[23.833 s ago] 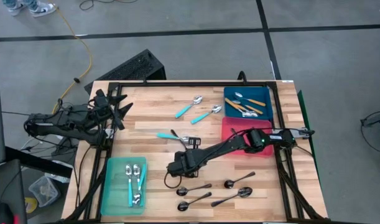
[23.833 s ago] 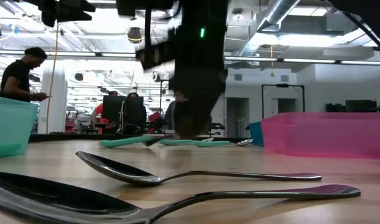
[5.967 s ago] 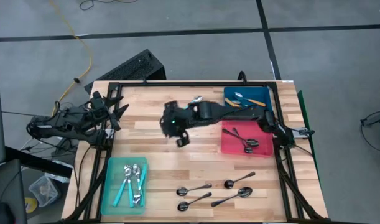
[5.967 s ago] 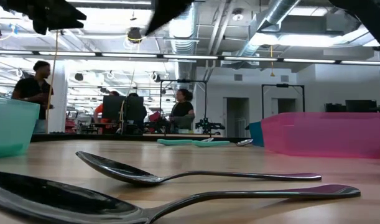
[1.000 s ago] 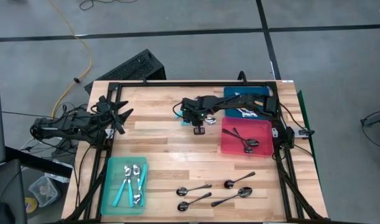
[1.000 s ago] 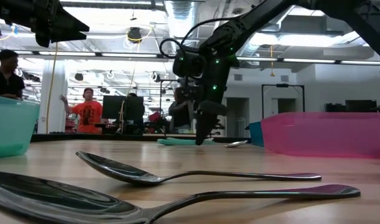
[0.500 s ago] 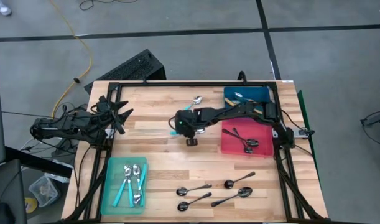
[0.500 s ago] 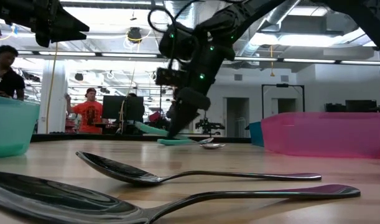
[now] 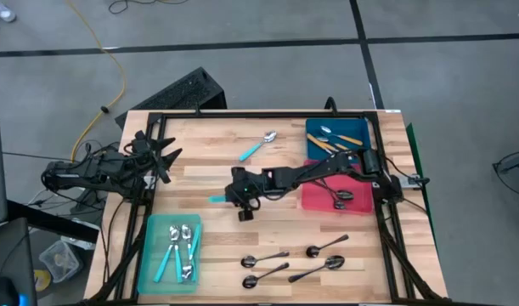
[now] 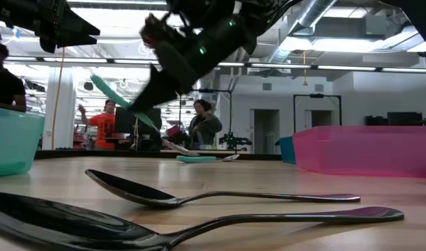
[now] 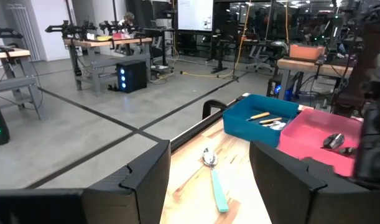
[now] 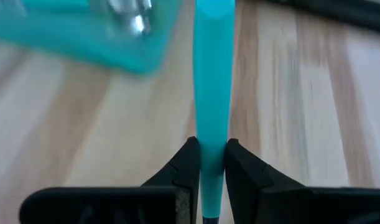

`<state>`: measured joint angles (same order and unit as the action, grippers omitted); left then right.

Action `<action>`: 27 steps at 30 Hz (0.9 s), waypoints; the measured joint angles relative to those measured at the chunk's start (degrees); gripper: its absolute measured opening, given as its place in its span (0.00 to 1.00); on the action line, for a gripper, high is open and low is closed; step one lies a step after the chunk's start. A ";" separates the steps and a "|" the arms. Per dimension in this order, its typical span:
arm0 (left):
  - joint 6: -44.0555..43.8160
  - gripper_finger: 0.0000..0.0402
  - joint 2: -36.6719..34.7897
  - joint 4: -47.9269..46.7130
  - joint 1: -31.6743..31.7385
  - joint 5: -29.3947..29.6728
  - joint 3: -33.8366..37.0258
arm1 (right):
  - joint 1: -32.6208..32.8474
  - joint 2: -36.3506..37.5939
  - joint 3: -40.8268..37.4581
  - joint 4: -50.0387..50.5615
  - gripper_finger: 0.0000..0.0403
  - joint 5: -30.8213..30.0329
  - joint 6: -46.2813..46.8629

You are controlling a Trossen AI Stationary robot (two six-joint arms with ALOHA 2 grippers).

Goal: Sort silverware by color (type)
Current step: Put the blue spoon into the skyblue bin

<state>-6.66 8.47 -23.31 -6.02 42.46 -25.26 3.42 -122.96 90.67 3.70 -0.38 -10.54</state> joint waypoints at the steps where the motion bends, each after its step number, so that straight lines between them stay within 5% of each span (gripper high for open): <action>1: 0.01 0.51 0.00 0.00 0.00 0.00 0.00 | 0.48 0.00 0.00 -2.02 0.20 -0.48 0.05; 20: -0.15 0.51 0.00 0.07 0.02 0.39 -0.02 | 6.32 -0.04 0.00 -39.54 0.20 -1.20 -4.95; 27: -0.31 0.51 0.00 0.07 0.02 0.42 -0.02 | 7.17 -0.09 0.00 -51.19 0.20 8.05 -6.54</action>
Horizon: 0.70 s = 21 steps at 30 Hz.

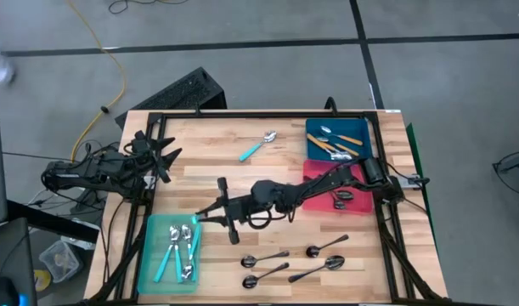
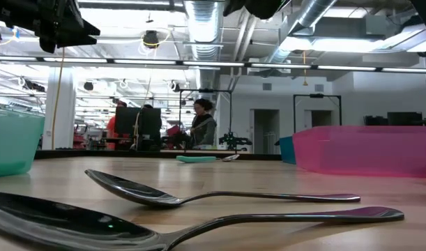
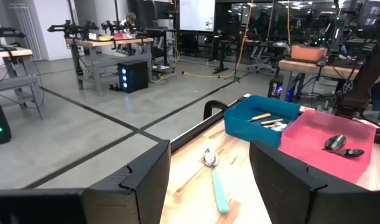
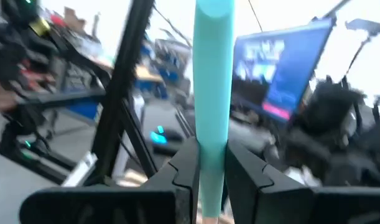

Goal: Sort silverware by color (type)
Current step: Put the blue spoon into the skyblue bin

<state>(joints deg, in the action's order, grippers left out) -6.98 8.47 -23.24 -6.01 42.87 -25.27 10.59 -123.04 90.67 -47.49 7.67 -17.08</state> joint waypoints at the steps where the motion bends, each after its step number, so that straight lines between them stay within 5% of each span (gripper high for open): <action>1: -0.01 0.51 0.00 0.00 0.00 0.00 0.00 | -0.06 0.00 0.00 -1.19 0.20 1.12 0.00; 21: -0.81 0.51 0.02 0.00 0.01 2.88 -0.01 | 0.26 -0.29 5.50 -7.79 0.20 9.14 -2.97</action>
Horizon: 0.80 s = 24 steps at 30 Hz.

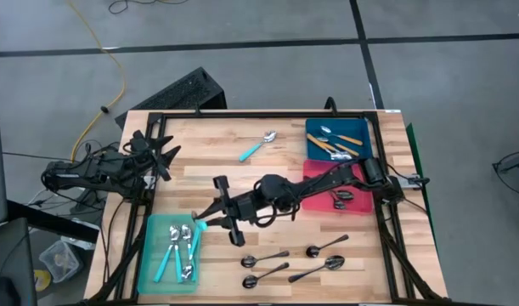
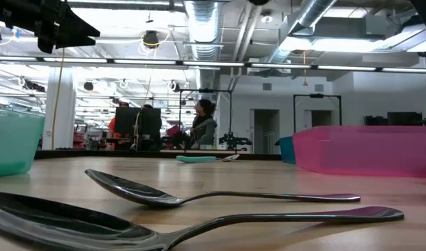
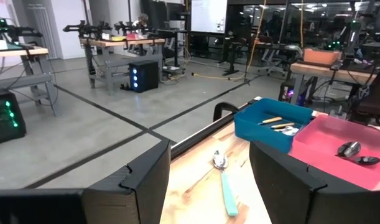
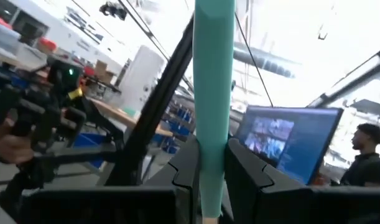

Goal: Sort silverware by color (type)
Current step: Put the blue spoon into the skyblue bin

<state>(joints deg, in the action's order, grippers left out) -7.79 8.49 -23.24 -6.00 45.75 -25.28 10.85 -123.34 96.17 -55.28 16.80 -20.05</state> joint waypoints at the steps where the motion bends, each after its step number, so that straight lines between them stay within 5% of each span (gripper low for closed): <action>1: -0.01 0.51 -0.01 0.00 0.00 -0.01 0.00 | 0.00 -1.15 1.32 -0.18 0.20 0.48 0.02; 6: -0.04 0.51 0.00 -0.01 0.00 -0.03 0.00 | 0.39 -11.43 13.05 2.32 0.20 2.03 1.40; 16: -0.26 0.51 0.00 -0.07 0.00 -0.04 0.00 | -0.59 -25.96 37.89 23.57 0.20 4.93 -0.39; 24: -0.24 0.51 0.01 -0.11 0.00 -0.06 0.00 | -0.43 -27.90 37.46 33.99 0.20 5.86 -14.64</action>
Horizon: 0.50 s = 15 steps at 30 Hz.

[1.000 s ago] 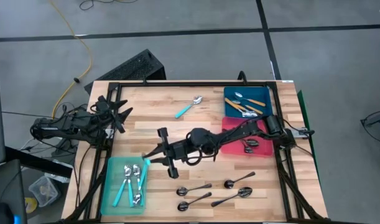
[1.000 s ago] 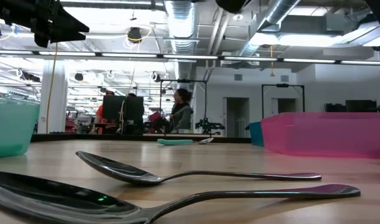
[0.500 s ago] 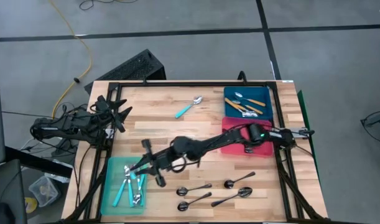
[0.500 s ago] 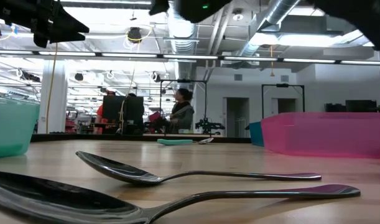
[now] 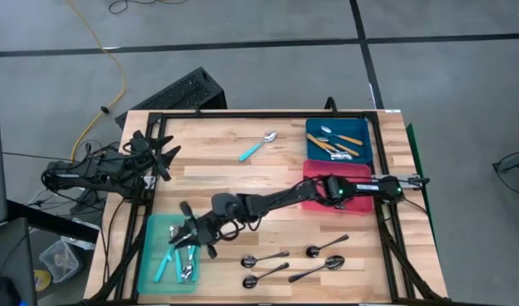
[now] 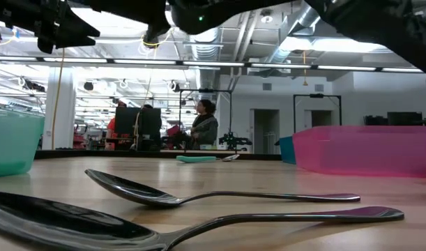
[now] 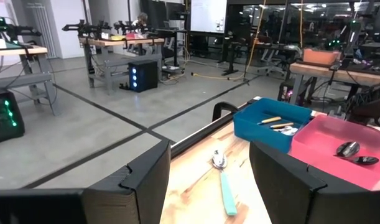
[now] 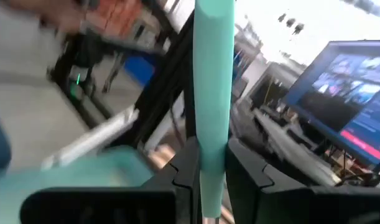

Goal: Sort silverware by color (type)
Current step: Put the blue spoon into the skyblue bin

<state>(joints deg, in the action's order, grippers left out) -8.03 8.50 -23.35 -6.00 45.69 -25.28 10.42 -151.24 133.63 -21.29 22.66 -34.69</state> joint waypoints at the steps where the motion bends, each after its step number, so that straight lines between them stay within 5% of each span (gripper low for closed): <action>1: 0.02 0.51 0.01 0.02 0.00 0.00 0.00 | -0.07 0.09 0.04 2.00 0.20 -0.03 -1.70; 15: 0.02 0.51 0.01 0.02 0.00 0.00 0.00 | 1.06 -0.04 -0.07 14.11 0.20 -3.56 -22.41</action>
<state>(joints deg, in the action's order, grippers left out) -8.01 8.51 -23.33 -6.00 45.69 -25.28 11.48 -151.28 133.56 -7.18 19.10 -57.10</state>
